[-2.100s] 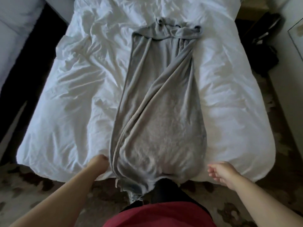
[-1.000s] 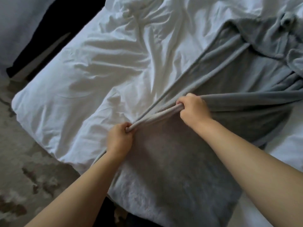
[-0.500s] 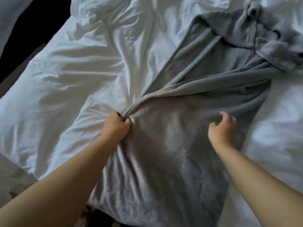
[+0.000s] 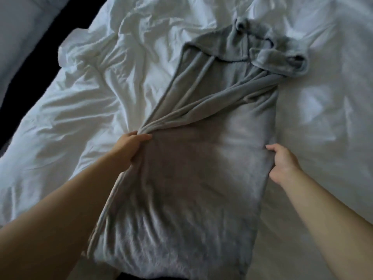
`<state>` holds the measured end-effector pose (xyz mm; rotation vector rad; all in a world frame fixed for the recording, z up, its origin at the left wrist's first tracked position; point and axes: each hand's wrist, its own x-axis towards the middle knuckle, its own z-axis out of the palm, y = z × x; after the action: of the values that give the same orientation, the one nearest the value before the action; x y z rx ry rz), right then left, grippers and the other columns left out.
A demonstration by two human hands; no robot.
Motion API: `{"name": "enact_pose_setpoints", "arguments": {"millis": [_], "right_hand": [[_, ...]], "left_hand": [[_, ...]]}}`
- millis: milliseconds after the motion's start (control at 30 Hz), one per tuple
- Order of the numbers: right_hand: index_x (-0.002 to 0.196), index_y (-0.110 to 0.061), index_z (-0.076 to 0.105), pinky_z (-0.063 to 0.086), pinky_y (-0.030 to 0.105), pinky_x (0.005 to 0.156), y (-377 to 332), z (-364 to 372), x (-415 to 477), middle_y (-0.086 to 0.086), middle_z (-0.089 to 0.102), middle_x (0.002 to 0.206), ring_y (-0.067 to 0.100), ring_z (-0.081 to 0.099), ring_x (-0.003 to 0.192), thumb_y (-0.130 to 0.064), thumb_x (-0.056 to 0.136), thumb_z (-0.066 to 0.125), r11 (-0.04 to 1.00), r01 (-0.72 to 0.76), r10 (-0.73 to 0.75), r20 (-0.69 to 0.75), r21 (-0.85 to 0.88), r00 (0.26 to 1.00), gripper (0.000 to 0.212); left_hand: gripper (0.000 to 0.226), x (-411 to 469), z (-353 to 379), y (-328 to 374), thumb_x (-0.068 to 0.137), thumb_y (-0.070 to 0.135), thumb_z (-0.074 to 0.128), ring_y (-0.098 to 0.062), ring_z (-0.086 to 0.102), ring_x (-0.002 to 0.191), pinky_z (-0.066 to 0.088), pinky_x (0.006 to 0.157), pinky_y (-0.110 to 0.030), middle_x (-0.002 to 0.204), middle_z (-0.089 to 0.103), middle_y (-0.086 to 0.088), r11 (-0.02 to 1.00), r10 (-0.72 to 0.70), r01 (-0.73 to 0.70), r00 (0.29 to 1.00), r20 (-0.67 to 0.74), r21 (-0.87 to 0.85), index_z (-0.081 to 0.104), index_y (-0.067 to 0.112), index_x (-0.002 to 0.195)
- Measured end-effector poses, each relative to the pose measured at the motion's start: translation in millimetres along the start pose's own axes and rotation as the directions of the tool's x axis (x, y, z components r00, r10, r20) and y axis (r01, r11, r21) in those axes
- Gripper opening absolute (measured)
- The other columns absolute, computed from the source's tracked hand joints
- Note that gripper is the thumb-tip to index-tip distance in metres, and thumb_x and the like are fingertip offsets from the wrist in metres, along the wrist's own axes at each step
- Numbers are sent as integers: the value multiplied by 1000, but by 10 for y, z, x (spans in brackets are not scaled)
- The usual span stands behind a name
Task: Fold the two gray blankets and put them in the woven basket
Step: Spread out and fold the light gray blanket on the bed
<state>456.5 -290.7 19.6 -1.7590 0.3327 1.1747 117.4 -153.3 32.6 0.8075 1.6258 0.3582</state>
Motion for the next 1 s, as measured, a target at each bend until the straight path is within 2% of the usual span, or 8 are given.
{"name": "enact_pose_setpoints", "arguments": {"millis": [167,300,467,567,667,767,867,1000], "right_hand": [[68,-15,52,54,20,55,-432,-394,-830,5,62,65,16,62,56,-5,69,43,934,143,-152,4,328,988,13],[80,-13,77,60,33,64,-480,-748,-1358,8,76,81,20,73,71,-33,93,48,988,71,-102,229,140,968,38],[90,-6,74,60,29,58,-629,-918,-1927,7,76,83,16,74,74,-15,98,45,973,214,-230,298,86,926,31],[71,-7,79,60,32,57,-660,-949,-2182,11,76,82,19,74,75,-12,98,40,948,244,-299,309,202,903,48],[77,-6,77,56,35,72,-525,-905,-2280,12,75,80,26,72,76,-23,96,48,978,210,-205,226,1,952,39],[93,-9,71,50,39,77,-312,-865,-2327,15,74,81,32,65,86,-28,94,53,963,154,-129,125,-219,984,26],[95,-11,70,49,40,82,-160,-825,-2345,16,74,80,34,64,87,-26,94,53,962,131,-119,65,-240,991,22],[97,-8,68,49,39,80,-86,-768,-2373,17,73,78,33,63,85,-23,94,53,968,127,-121,39,-218,992,22]], "left_hand": [[9,-605,-484,353,83,18,60,-13,62,46,49,46,-17,58,66,-3,942,-35,31,999,-7,-334,65,11,82],[36,-910,-945,408,85,37,62,-20,68,81,54,79,-32,93,73,-11,991,-126,106,947,297,80,71,6,102],[31,-1190,-1078,707,103,20,35,-14,66,77,53,68,-23,92,68,-7,961,194,-102,912,361,-258,65,11,100],[18,-1274,-1005,772,100,27,46,-12,63,80,53,63,-17,94,67,-2,955,280,-296,903,327,-1,63,23,107],[23,-1310,-974,777,94,39,55,-1,65,85,51,72,-12,98,69,7,786,259,-467,843,471,406,63,36,116],[42,-1292,-964,731,88,58,53,-9,65,99,46,96,-28,106,71,7,398,-14,-508,830,558,764,71,27,110],[48,-1239,-936,647,86,62,53,-14,66,98,48,93,-27,101,72,3,170,-175,-507,829,532,845,73,21,101],[16,-1171,-856,529,83,28,65,-9,64,74,50,70,-20,81,70,-2,570,-101,-468,776,623,675,70,20,71]]}}
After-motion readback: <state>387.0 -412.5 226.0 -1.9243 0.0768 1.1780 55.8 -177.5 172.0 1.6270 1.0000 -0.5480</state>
